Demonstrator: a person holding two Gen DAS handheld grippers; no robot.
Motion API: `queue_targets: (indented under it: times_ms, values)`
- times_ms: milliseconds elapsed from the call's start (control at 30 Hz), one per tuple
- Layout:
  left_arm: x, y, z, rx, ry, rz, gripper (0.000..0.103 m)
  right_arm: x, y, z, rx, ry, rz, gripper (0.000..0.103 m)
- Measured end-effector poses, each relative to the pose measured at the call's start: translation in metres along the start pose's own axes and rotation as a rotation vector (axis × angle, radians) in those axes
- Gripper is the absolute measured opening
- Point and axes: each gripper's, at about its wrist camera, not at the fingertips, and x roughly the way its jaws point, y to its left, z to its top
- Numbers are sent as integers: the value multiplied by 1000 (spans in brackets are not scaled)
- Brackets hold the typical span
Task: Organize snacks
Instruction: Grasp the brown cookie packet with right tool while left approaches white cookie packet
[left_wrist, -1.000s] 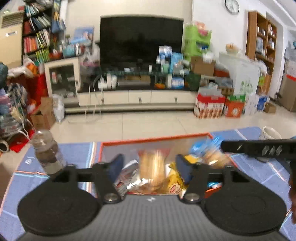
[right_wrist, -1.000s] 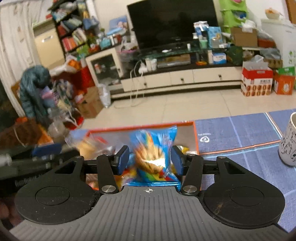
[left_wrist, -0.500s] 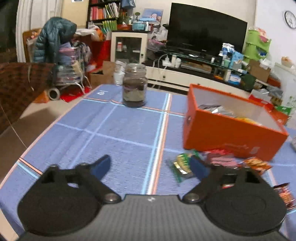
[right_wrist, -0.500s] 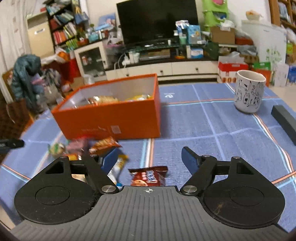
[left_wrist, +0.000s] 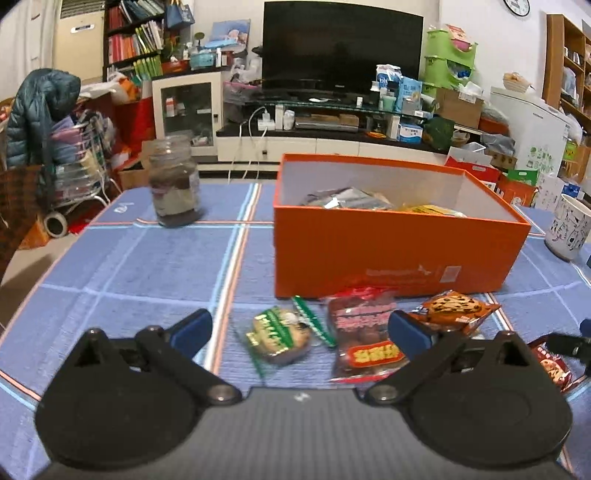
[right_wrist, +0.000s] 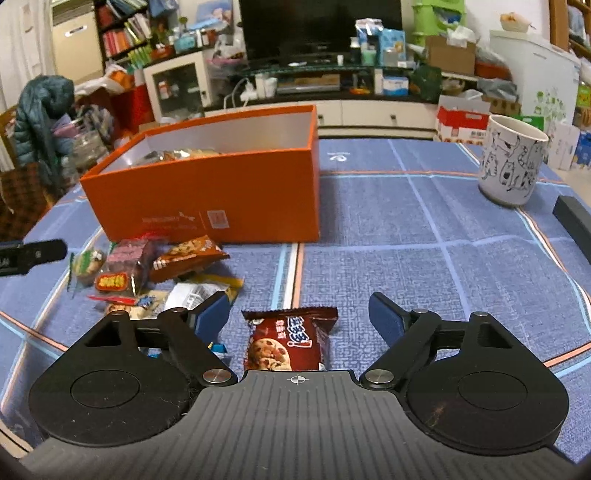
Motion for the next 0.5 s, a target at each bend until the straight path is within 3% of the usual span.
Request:
queue_targets:
  times_ms: [267,400,500]
  values:
    - [10,-3,7,-26,1,4,100,7,-3,-13,-25,25,-13,78]
    - [14,3,7,-66,40,3,100,18,-3,-11,15,68,39,77]
    - [16,3,4,-78,71,-26,100,24,6,-12,-27,80,13,76]
